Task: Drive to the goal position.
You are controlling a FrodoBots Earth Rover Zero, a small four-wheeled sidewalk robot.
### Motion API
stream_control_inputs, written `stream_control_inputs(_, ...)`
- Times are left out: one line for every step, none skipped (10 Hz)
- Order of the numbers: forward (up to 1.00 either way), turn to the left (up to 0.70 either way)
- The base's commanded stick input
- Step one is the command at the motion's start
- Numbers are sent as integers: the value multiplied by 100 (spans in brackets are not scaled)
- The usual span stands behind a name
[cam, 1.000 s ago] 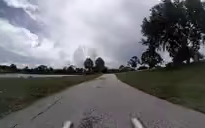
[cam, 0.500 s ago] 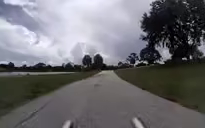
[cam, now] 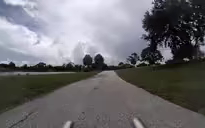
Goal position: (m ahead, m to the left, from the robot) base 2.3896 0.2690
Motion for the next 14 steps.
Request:
stream_control_inputs(70, 0)
stream_control_inputs(70, 0)
stream_control_inputs(70, 0)
stream_control_inputs(70, 0)
stream_control_inputs(70, 0)
stream_control_inputs(70, 0)
stream_control_inputs(70, 0)
stream_control_inputs(70, 0)
stream_control_inputs(70, 0)
stream_control_inputs(70, 0)
stream_control_inputs(70, 0)
stream_control_inputs(70, 0)
stream_control_inputs(70, 0)
stream_control_inputs(70, 0)
